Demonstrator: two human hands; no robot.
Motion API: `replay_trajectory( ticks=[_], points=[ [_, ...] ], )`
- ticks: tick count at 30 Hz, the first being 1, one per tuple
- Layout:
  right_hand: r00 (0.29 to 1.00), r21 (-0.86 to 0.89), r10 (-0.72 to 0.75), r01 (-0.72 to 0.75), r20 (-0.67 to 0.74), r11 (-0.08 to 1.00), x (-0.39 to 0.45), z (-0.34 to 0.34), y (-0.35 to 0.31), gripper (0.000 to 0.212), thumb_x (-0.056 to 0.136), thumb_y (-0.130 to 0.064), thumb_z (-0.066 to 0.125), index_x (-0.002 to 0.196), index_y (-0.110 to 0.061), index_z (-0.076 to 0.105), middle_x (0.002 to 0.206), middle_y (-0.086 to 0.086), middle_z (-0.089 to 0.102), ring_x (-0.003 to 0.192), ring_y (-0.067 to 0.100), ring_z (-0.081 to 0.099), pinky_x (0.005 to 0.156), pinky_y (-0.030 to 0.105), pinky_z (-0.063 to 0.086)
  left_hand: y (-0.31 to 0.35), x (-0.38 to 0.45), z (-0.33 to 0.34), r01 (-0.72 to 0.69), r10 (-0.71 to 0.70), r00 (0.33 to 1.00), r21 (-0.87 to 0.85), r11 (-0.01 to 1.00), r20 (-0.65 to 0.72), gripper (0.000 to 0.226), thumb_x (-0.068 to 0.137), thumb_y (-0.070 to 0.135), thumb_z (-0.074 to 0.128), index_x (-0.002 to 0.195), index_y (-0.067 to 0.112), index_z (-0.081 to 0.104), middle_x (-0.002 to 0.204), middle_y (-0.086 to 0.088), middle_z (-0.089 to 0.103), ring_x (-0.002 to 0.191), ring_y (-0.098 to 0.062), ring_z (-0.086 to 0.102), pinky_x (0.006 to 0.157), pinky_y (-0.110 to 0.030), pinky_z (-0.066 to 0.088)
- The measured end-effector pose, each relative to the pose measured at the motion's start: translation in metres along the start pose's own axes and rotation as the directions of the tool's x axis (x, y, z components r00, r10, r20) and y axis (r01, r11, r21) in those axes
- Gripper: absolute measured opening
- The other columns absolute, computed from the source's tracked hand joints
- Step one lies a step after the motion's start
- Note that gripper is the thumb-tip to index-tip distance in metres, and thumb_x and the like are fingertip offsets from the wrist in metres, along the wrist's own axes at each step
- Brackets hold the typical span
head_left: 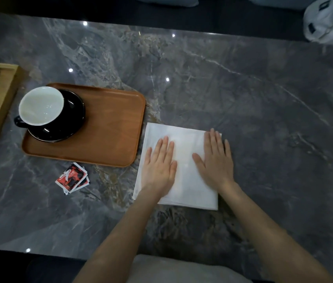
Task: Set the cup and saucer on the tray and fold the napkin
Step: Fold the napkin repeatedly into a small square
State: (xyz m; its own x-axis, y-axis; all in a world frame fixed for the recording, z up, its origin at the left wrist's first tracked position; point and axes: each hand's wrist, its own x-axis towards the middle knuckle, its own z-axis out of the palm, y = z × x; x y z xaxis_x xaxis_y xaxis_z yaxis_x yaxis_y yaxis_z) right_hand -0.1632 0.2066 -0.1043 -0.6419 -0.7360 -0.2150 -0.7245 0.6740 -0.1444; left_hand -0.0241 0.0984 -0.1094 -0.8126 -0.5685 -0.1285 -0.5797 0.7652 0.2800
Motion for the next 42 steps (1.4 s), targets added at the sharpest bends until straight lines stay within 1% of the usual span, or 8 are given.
replay_trajectory(
  ticks=[5, 10, 14, 21, 24, 27, 33, 42],
  points=[
    [0.974, 0.035, 0.217, -0.215, -0.064, 0.976, -0.008, -0.007, -0.009, 0.072, 0.090, -0.046, 0.003, 0.147, -0.002, 0.002, 0.158, 0.015, 0.004, 0.146, 0.026, 0.003, 0.117, 0.042, -0.004, 0.000, 0.000, 0.001, 0.002, -0.002, 1.000, 0.011, 1.000, -0.001, 0.059, 0.091, 0.038, 0.007, 0.146, 0.017, 0.005, 0.153, 0.004, -0.001, 0.140, -0.009, -0.005, 0.112, -0.032, -0.011],
    [0.999, 0.323, -0.027, 0.039, -0.042, 0.946, -0.041, 0.002, -0.083, 0.062, 0.092, -0.043, 0.001, 0.146, -0.012, 0.000, 0.158, 0.003, 0.001, 0.141, 0.008, -0.010, 0.117, 0.033, -0.007, -0.001, 0.000, 0.001, -0.004, -0.003, 0.998, 0.097, 0.995, 0.067, 0.055, 0.093, 0.035, 0.009, 0.137, 0.019, -0.020, 0.156, 0.001, -0.013, 0.135, -0.009, -0.023, 0.113, -0.034, -0.016],
    [0.998, 0.162, -0.066, 0.066, -0.007, 0.985, -0.061, 0.014, -0.084, 0.065, 0.097, -0.042, 0.000, 0.142, -0.008, 0.032, 0.150, 0.007, 0.037, 0.140, 0.018, 0.027, 0.119, 0.038, 0.013, 0.000, 0.002, 0.000, 0.004, -0.017, 0.995, 0.128, 0.992, 0.100, 0.054, 0.094, 0.036, 0.007, 0.134, 0.019, -0.026, 0.154, 0.001, -0.019, 0.133, -0.009, -0.026, 0.112, -0.035, -0.015],
    [0.999, -0.026, -0.030, 0.031, 0.035, 0.999, -0.079, 0.022, -0.024, 0.068, 0.087, -0.049, -0.003, 0.143, -0.012, -0.009, 0.155, 0.003, -0.010, 0.140, 0.014, -0.015, 0.112, 0.036, -0.016, -0.001, 0.000, -0.001, -0.009, 0.006, 0.997, 0.035, 0.999, 0.083, 0.064, 0.087, 0.042, -0.003, 0.146, 0.019, -0.003, 0.158, 0.001, -0.004, 0.145, -0.013, -0.006, 0.114, -0.035, -0.010],
    [0.999, 0.041, -0.031, 0.031, -0.012, 0.999, -0.084, 0.019, -0.011, 0.067, 0.091, -0.047, 0.016, 0.147, -0.010, 0.017, 0.156, 0.006, 0.017, 0.143, 0.017, 0.011, 0.112, 0.038, -0.004, -0.002, 0.003, -0.011, -0.026, 0.034, 0.991, -0.063, 0.998, 0.128, 0.054, 0.097, 0.033, 0.017, 0.147, 0.015, 0.005, 0.158, -0.004, 0.000, 0.145, -0.017, -0.002, 0.116, -0.038, -0.004],
    [0.996, 0.078, -0.084, 0.084, -0.010, 0.993, -0.085, 0.019, -0.004, 0.068, 0.090, -0.048, 0.017, 0.147, -0.012, 0.016, 0.157, 0.005, 0.016, 0.144, 0.014, 0.007, 0.113, 0.036, -0.007, -0.013, -0.008, -0.028, -0.040, 0.046, 0.999, -0.265, 0.963, 0.016, 0.047, 0.095, 0.023, 0.032, 0.137, 0.003, 0.039, 0.150, -0.018, 0.029, 0.141, -0.028, 0.024, 0.115, -0.035, 0.015],
    [0.995, 0.061, -0.097, 0.099, -0.033, 0.993, -0.085, 0.022, -0.003, 0.068, 0.090, -0.048, 0.013, 0.148, -0.013, 0.012, 0.158, 0.005, 0.012, 0.141, 0.009, 0.000, 0.113, 0.036, -0.009, -0.036, -0.065, -0.041, 0.279, -0.352, 0.925, -0.379, 0.883, -0.140, 0.026, 0.088, 0.019, 0.055, 0.106, 0.003, 0.063, 0.104, -0.018, 0.062, 0.097, -0.034, 0.056, 0.083, -0.037, 0.044],
    [0.997, 0.031, -0.079, 0.079, 0.013, 0.996, -0.085, 0.020, -0.005, 0.072, 0.086, -0.050, 0.002, 0.149, -0.015, 0.002, 0.159, 0.002, 0.001, 0.145, 0.012, -0.006, 0.116, 0.040, -0.009, -0.031, -0.091, -0.039, 0.387, -0.483, 0.870, -0.469, 0.794, -0.100, 0.017, 0.081, 0.015, 0.063, 0.093, 0.006, 0.067, 0.084, -0.014, 0.069, 0.080, -0.029, 0.062, 0.068, -0.031, 0.043]
  ],
)
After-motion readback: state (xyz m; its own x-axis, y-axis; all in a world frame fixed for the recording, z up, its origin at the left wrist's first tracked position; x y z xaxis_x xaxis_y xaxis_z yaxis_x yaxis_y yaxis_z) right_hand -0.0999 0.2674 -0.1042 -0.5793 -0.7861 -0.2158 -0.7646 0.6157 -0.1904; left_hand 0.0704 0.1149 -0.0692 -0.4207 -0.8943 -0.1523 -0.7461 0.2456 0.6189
